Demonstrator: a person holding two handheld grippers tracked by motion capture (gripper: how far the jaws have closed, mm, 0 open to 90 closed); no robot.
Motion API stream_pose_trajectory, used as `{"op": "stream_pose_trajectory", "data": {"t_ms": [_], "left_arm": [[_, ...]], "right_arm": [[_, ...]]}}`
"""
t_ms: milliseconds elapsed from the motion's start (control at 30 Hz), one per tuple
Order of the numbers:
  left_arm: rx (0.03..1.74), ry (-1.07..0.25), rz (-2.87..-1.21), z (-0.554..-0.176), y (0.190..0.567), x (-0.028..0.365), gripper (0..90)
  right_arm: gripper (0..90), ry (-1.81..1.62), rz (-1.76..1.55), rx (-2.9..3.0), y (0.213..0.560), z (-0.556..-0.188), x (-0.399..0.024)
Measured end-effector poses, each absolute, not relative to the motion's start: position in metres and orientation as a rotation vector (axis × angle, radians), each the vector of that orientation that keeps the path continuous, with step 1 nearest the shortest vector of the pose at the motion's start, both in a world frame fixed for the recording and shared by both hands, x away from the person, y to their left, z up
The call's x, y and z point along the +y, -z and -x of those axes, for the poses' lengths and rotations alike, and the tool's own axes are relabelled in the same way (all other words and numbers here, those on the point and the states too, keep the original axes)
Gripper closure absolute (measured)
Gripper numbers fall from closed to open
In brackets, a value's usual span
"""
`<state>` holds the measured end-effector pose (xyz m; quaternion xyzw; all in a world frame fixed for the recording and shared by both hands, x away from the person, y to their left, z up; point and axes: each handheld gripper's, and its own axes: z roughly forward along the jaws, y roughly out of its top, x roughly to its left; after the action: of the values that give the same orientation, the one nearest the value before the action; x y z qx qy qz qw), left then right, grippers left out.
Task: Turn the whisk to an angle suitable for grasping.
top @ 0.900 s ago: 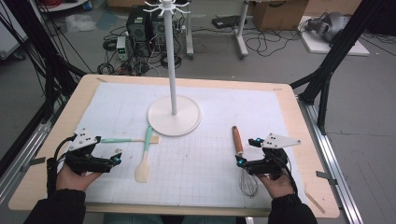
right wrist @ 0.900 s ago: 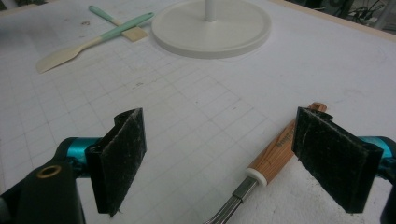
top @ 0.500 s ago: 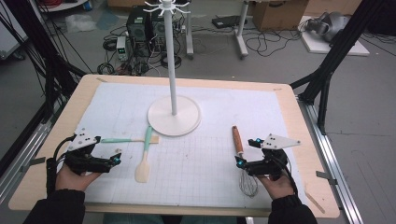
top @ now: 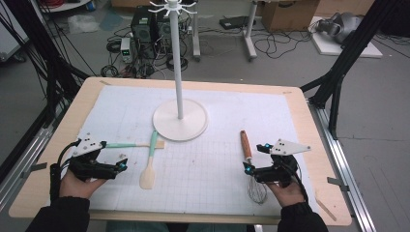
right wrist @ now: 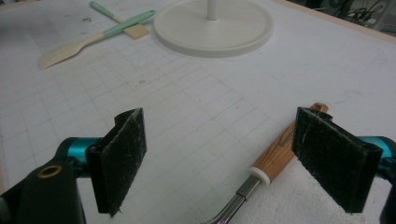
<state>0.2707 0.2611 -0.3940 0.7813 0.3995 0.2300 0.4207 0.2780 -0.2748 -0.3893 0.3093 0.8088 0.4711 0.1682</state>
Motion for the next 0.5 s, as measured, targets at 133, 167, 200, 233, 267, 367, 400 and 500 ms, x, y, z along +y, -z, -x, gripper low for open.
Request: {"op": "stream_pose_trajectory", "data": {"t_ms": [133,167,200,233,267,367,400,500], "left_arm": [[0.996,-0.576,-1.96,-0.271,0.3939,0.2592,4.3],[0.996,-0.576,-1.96,-0.271,0.3939,0.2592,4.3],[0.995,-0.577,-1.961,-0.2711,0.3939,0.259,4.3],[0.993,-0.573,-1.959,-0.2714,0.3941,0.2584,4.4],[0.993,-0.573,-1.959,-0.2714,0.3941,0.2584,5.2],[0.992,-0.571,-1.96,-0.272,0.3945,0.2583,6.2],[0.992,-0.57,-1.961,-0.2721,0.3946,0.2582,6.2],[0.994,-0.572,-1.96,-0.272,0.3944,0.2578,6.5]], "right_arm": [[16.6,-1.343,-0.88,2.298,0.389,-0.2776,-0.2749],[16.7,-1.345,-0.884,2.297,0.3889,-0.2774,-0.2746],[16.7,-1.345,-0.884,2.297,0.3889,-0.2774,-0.2746],[16.9,-1.344,-0.872,2.297,0.389,-0.2779,-0.2746],[16.9,-1.344,-0.872,2.297,0.389,-0.2779,-0.2746],[17.2,-1.343,-0.873,2.297,0.3891,-0.2781,-0.2745],[17.2,-1.344,-0.885,2.299,0.389,-0.2778,-0.2745],[17.8,-1.344,-0.886,2.298,0.3891,-0.2783,-0.2753]]}}
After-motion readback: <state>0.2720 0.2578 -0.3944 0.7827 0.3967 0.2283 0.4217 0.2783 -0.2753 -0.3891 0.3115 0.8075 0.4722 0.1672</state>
